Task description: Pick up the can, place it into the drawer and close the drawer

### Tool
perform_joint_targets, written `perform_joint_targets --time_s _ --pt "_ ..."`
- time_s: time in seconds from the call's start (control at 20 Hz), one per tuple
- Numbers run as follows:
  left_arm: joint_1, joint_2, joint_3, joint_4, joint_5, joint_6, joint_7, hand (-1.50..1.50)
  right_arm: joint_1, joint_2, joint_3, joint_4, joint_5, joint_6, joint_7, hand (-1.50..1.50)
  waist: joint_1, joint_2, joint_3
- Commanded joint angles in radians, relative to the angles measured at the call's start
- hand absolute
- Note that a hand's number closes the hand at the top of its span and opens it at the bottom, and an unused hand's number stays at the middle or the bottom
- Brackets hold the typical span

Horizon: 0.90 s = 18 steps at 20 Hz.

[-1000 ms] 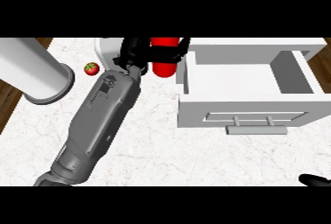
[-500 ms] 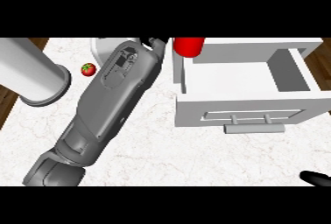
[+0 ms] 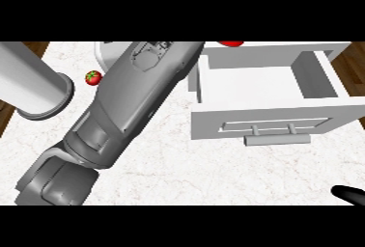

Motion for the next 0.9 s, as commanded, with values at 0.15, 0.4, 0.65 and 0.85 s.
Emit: perform_joint_targets --time_s 0.15,0.4,0.65,0.85 --pt "-0.094 0.000 -0.087 0.134 0.084 0.066 -0.036 1.50 -0.029 -0.005 0.041 0.011 0.020 0.005 0.016 -1.50 -0.027 0.007 0.001" --pt "-0.149 0.000 -0.110 0.218 0.098 0.125 -0.066 1.50 -0.072 -0.035 0.028 -0.021 -0.009 0.002 0.061 -1.50 -0.061 0.015 0.002" --pt "-0.158 0.000 -0.145 0.244 0.142 0.186 -0.065 -1.50 -0.071 -0.034 0.025 0.039 0.016 0.002 0.031 -1.50 -0.051 0.014 0.002" --pt "-0.134 0.000 -0.155 0.271 0.158 0.214 -0.124 -1.50 -0.152 -0.057 0.029 0.025 0.015 -0.028 0.089 -1.50 -0.047 0.017 0.001"
